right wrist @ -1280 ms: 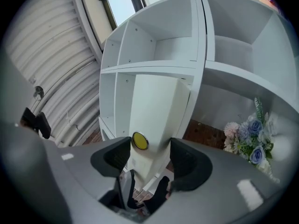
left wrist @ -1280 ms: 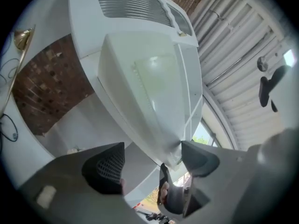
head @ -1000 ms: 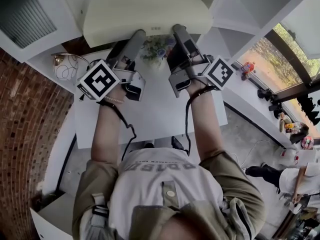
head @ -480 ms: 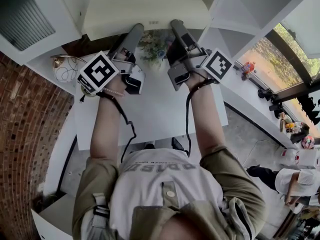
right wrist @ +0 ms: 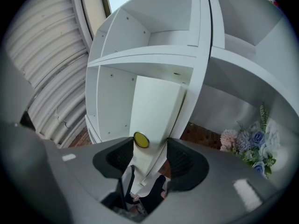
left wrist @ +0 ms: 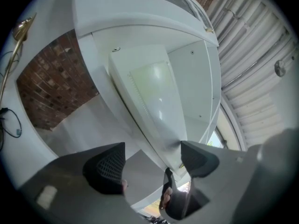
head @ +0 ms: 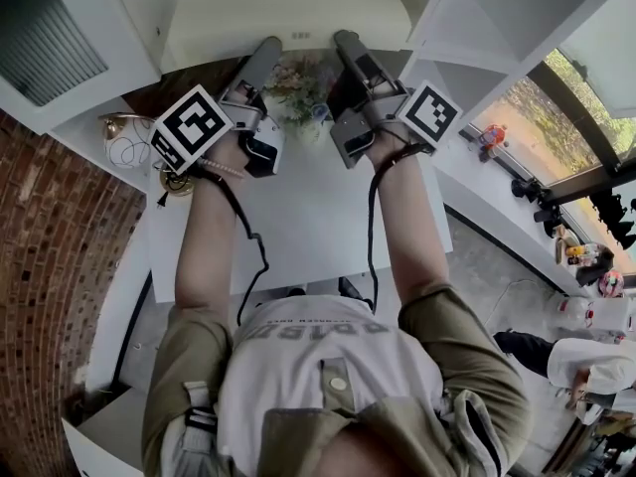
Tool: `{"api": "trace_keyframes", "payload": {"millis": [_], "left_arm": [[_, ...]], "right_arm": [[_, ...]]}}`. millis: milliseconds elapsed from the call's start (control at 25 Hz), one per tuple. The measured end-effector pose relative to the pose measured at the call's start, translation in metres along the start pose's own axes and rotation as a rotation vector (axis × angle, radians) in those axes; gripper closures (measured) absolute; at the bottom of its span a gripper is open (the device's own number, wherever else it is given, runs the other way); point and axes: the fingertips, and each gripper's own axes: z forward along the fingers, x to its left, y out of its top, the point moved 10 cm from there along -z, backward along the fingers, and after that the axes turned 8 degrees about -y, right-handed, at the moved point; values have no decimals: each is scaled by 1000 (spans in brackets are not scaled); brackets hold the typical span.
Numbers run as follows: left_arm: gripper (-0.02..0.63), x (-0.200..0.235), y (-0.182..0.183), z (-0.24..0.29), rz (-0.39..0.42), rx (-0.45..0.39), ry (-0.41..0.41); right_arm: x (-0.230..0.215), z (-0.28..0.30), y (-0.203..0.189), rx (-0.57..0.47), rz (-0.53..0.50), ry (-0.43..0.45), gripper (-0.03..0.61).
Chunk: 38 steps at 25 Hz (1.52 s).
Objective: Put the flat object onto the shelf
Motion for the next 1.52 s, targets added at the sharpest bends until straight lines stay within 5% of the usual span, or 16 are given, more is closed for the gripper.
{"api": "trace_keyframes", "payload": {"millis": [160,320,1080,1200,1360,1520], "left_arm": [[229,2,2,4,-8,-14,21],[247,4,3,8,-29,-40,40],[247,1,1,7,17,-45,79],[247,-8,-3,-12,107,-24,84],[256,-21,-14,-49,328,30,145],[351,-41,-36,-87,549,65,231]], "right_arm": [[1,2,1,13,10,-33,364],[-4,2,3,22,51,-80,449],[-5,-4,3,-8,44,-107,485],[-4,-21,2,-25,-53,-109,454],[4,-52,-7,-46,-276,-151,453],[12,-93,-29,-50,-568,-224,454]]}}
